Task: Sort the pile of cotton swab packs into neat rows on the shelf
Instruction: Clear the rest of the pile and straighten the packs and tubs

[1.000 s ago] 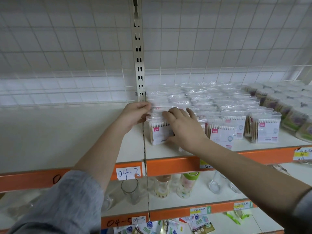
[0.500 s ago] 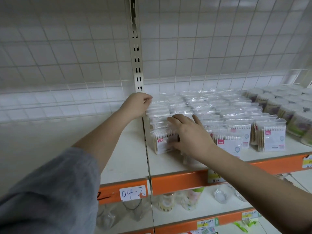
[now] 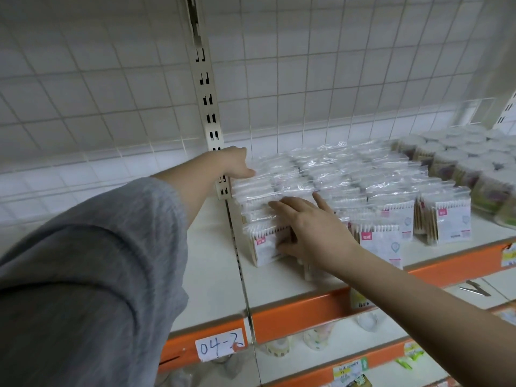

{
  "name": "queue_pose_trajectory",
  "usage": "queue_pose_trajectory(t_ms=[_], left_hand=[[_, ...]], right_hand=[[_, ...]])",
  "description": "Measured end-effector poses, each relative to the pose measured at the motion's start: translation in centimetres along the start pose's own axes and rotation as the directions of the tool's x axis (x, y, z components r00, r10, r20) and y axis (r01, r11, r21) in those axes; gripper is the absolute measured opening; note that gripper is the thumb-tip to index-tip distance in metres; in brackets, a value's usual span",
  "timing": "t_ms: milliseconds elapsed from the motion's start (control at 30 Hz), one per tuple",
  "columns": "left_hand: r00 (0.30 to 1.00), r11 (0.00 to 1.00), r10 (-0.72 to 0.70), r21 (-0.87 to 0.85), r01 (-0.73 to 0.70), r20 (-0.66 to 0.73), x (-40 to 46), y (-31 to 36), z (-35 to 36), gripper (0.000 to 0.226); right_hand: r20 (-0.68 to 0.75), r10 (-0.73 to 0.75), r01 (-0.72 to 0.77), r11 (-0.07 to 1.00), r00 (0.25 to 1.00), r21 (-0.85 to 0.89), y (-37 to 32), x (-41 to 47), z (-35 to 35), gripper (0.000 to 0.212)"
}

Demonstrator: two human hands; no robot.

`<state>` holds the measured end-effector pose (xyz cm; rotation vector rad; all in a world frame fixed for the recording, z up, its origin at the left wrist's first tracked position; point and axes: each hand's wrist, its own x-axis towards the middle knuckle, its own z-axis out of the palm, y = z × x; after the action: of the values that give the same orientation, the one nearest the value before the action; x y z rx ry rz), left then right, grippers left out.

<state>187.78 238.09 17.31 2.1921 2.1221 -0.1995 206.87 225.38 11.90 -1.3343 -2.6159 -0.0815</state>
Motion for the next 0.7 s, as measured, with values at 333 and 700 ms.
queue_pose_trajectory(t_ms=[333, 700], left_hand=[[0.999, 0.997, -0.022, -0.070, 0.019, -0.042, -0.7, 0.9, 0.7, 0.059], [0.999, 0.993, -0.034, -0.115, 0.031, -0.028, -0.9, 1.3, -0.4, 0.067]], right_hand=[[0.008, -0.075, 0.075, 0.997, 0.997, -0.037, 0.5, 0.9, -0.1, 0.064], [-0.034, -0.101, 0.099, 0.993, 0.994, -0.063, 0.6, 1.2, 0.0, 0.060]])
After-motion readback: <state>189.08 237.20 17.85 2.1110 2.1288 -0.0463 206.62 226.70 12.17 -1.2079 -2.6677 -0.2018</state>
